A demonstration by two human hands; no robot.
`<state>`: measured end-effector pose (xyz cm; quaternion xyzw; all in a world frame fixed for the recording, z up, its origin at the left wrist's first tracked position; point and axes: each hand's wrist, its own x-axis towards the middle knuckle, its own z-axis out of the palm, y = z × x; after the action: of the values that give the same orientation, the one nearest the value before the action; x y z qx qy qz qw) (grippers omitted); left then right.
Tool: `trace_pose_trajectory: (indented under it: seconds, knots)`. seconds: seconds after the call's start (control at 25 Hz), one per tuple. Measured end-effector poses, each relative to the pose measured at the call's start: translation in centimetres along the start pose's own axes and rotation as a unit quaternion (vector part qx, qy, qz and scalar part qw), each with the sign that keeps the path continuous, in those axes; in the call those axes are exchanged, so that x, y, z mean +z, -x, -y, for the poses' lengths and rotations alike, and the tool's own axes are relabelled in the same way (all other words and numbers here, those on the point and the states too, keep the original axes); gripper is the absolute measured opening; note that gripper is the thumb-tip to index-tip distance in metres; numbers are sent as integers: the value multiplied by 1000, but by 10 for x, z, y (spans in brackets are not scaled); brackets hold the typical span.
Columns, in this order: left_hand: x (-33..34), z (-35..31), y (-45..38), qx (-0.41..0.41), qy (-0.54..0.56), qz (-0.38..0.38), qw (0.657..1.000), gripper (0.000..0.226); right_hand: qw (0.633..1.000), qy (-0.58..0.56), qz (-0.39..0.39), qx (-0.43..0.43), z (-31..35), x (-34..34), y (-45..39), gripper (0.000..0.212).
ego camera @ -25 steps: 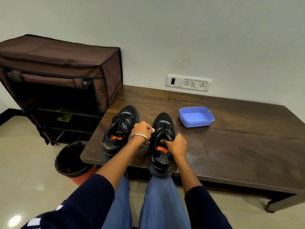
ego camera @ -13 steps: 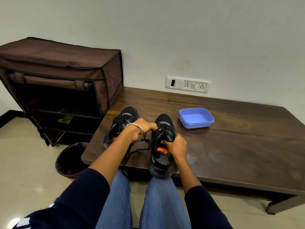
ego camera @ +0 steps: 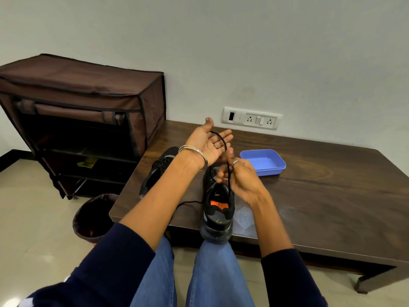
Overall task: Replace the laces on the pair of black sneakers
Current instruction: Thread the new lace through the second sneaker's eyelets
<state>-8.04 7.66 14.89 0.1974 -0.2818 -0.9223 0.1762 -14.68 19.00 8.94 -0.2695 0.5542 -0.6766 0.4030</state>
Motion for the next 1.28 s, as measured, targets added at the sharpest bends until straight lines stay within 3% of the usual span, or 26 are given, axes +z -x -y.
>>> trace_pose_trajectory:
  seconds: [0.12, 0.32, 0.4, 0.48, 0.56, 0.64, 0.68, 0.76, 0.84, 0.96, 1.08, 1.2, 1.28]
  knots:
    - [-14, -2, -6, 47, 68, -58, 995, 60, 998, 26, -53, 17, -10, -27, 5, 29]
    - [-51, 11, -17, 68, 72, -180, 979, 36, 977, 114, -177, 35, -25, -68, 7, 16]
    - [-66, 20, -22, 31, 2, -220, 975, 42, 964, 111, -238, 45, -32, -73, 6, 9]
    - [-73, 29, -21, -57, -179, -238, 953, 48, 953, 89, -287, 28, -36, -72, 3, 8]
    - [-70, 38, -16, -60, -400, -228, 886, 41, 947, 119, -299, -12, -37, -66, -3, 6]
    - [-68, 43, -17, 83, -611, -181, 766, 33, 951, 156, -263, -43, -32, -53, -8, 6]
    - [-65, 44, -15, 152, -674, -131, 711, 33, 958, 169, -226, -49, -28, -46, -10, 12]
    - [-59, 47, -14, 215, -731, -30, 647, 36, 965, 207, -153, -53, -22, -37, -14, 19]
    - [-60, 47, -14, 235, -719, -4, 654, 33, 961, 231, -139, -56, -19, -33, -18, 12]
    - [-67, 48, -11, 273, -679, -36, 680, 19, 965, 205, -152, -52, -20, -34, -17, 9]
    - [-72, 50, -10, 242, -656, -61, 712, 8, 962, 214, -162, -56, -29, -33, -15, 11]
    - [-80, 61, -13, 219, -674, -113, 697, 6, 940, 282, -192, -3, -45, -38, -17, 14]
    - [-86, 71, -13, 195, -666, -137, 707, 5, 914, 365, -169, 57, -55, -42, -15, 27]
